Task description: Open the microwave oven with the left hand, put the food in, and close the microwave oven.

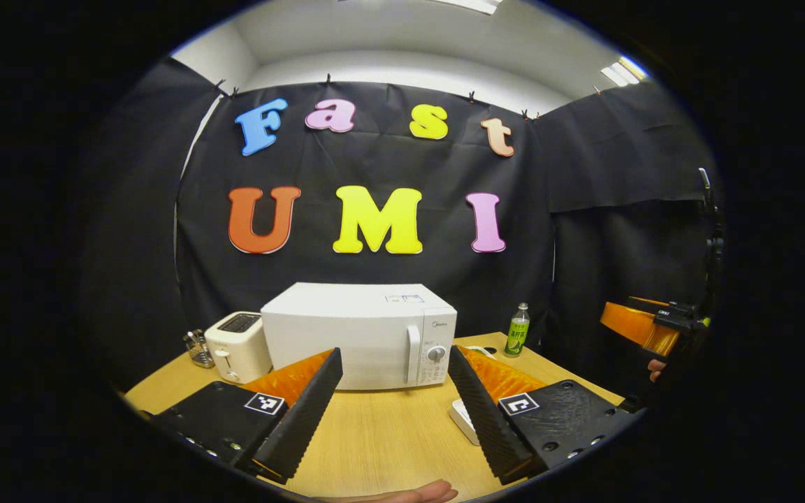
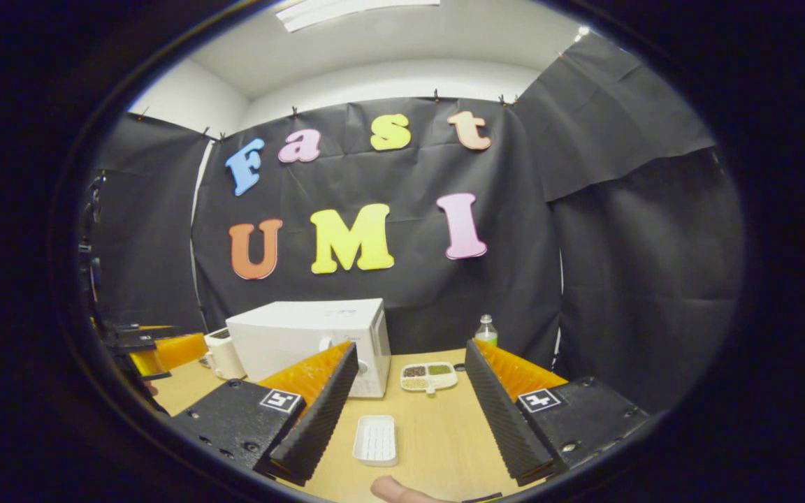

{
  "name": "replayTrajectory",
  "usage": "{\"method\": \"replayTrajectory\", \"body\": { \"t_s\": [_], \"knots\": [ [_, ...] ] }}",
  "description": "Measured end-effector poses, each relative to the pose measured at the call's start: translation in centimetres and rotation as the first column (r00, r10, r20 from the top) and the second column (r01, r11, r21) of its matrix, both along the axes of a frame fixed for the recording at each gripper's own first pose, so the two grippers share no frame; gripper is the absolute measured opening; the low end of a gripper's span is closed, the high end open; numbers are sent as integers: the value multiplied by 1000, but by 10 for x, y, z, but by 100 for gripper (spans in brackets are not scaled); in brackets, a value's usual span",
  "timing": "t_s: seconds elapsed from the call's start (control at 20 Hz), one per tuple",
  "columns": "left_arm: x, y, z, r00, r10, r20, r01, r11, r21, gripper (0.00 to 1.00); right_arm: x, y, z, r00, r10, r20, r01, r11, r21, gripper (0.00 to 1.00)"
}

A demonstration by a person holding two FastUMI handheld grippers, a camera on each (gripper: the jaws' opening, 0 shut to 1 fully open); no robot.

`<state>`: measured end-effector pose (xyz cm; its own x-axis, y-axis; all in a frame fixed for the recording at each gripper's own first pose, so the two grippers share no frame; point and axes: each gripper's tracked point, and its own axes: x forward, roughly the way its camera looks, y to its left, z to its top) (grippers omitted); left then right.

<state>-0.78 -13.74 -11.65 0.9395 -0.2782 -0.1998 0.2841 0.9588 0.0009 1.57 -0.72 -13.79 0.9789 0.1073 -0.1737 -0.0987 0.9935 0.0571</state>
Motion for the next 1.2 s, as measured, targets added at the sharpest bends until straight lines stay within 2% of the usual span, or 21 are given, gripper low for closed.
{"method": "replayTrajectory", "body": {
  "t_s": [0.1,0.15,0.3,0.4,0.5,0.6,0.65,0.7,0.75,1.2],
  "knots": [
    [-25,19,15,998,54,37,-56,998,42,95,-17,15,8,1000,20,0,-20,1000,-2,91],
    [-40,28,19,996,77,40,-79,996,49,95,-27,23,12,999,37,1,-37,999,-8,98],
    [-79,37,38,994,79,70,-81,996,29,95,-51,38,36,998,55,44,-53,997,-49,98],
    [-95,57,45,989,109,96,-112,993,28,95,-66,47,51,996,49,73,-45,997,-56,98],
    [-108,71,45,988,128,91,-130,992,10,96,-79,66,67,990,85,117,-79,995,-54,98],
    [-113,75,48,989,121,87,-122,993,6,96,-89,70,74,982,110,151,-104,993,-47,98],
    [-113,77,48,989,120,88,-121,993,9,96,-91,69,78,979,114,169,-107,993,-48,94],
    [-113,77,50,989,115,90,-116,993,10,96,-90,64,79,978,106,181,-98,994,-52,98],
    [-113,76,49,990,107,91,-108,994,11,96,-89,58,79,978,93,188,-84,995,-54,99],
    [-107,71,36,994,88,59,-89,996,13,96,-80,33,72,985,41,168,-27,996,-83,99]
  ]
}}
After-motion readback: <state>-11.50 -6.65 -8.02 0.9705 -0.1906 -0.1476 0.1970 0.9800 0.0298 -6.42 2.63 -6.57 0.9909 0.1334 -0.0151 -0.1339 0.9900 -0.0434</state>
